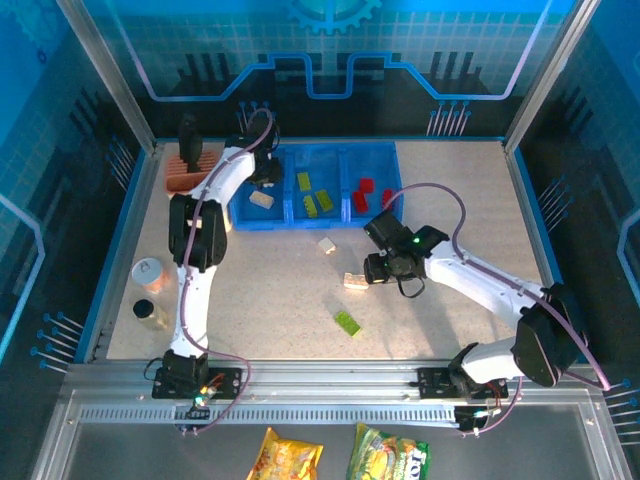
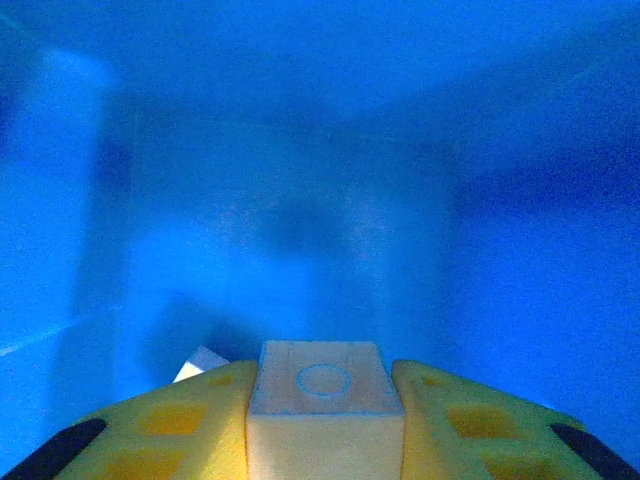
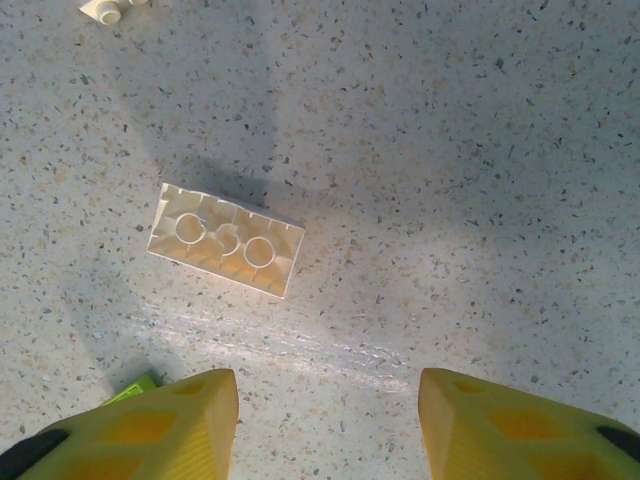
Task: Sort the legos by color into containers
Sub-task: Place the lego in the container.
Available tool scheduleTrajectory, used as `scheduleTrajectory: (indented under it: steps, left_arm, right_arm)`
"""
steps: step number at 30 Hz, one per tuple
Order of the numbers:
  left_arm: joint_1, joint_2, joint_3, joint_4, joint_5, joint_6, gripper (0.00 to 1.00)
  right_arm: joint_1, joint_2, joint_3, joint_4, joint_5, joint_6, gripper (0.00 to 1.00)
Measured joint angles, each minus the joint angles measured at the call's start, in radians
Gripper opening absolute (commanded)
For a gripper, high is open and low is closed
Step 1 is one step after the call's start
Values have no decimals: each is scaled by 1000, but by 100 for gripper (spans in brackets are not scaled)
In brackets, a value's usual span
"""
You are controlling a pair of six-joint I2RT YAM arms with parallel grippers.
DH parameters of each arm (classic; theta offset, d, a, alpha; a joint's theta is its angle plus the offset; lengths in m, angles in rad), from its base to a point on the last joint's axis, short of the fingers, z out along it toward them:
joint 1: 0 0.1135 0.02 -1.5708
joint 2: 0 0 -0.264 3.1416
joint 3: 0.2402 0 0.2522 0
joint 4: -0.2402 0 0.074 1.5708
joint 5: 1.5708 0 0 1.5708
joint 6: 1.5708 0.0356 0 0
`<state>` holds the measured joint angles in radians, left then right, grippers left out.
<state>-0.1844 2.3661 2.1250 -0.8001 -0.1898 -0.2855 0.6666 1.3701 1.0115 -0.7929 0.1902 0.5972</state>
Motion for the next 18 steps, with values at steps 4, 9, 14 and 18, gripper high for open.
scheduleTrajectory:
  steps: [4, 9, 14, 18]
  left_arm:
    - [6, 37, 1, 0, 3, -3, 46]
    - [7, 48, 1, -1, 11, -3, 50]
    - [7, 45, 1, 3, 22, -3, 50]
    - [7, 6, -12, -5, 30, -3, 50]
  right_arm:
    - [0, -19, 0, 0, 0, -3, 52]
    - [0, -37, -5, 0, -1, -14, 52]
    - [0, -60, -9, 0, -1, -18, 52]
    - [0, -72, -9, -12, -1, -22, 52]
